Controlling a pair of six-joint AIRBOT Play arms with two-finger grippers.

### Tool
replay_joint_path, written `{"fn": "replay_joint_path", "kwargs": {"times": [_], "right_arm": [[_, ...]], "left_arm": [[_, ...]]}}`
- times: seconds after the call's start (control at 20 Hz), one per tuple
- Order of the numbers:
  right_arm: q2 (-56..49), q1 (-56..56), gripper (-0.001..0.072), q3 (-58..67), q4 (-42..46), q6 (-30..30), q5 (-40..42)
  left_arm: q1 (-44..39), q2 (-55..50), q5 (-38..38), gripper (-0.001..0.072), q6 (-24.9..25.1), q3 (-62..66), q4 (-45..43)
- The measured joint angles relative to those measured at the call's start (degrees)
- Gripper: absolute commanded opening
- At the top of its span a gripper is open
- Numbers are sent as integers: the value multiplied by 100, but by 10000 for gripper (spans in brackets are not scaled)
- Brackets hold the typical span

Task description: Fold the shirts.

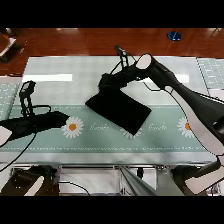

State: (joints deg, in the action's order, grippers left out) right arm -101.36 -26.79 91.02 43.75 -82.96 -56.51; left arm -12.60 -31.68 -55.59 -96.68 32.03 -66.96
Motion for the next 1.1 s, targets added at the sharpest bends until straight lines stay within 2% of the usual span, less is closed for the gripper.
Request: {"fn": "replay_joint_path", "kwargs": {"times": [0.1,0.25,0.4,0.5,0.6,0.7,0.8,0.95,1.1], "right_arm": [[28,107,629,55,-26,98,-448],[686,702,629,87,424,129,-1276],[1985,1427,627,-575,1696,-155,-1875],[3056,1766,614,-1790,2396,-656,-1604],[4188,1969,612,-3547,2747,-1495,-723],[4942,2048,612,-5167,2444,-2190,334],[5239,2090,611,-6245,1792,-2352,1158],[5080,2118,611,-6891,726,-1838,1770],[4395,2129,610,-6859,-361,-925,1910]], "left_arm": [[7,2,227,19,-39,-107,-4],[7,-15,501,20,-61,-179,-13],[7,-37,511,21,-83,-212,-13],[7,-42,457,21,-105,-219,-13],[7,-44,448,20,-105,-227,-15],[7,-44,492,21,-120,-227,-15],[7,-46,538,20,-120,-227,7],[7,-44,555,20,-120,-227,96],[7,-46,562,20,-120,-227,184]]}}
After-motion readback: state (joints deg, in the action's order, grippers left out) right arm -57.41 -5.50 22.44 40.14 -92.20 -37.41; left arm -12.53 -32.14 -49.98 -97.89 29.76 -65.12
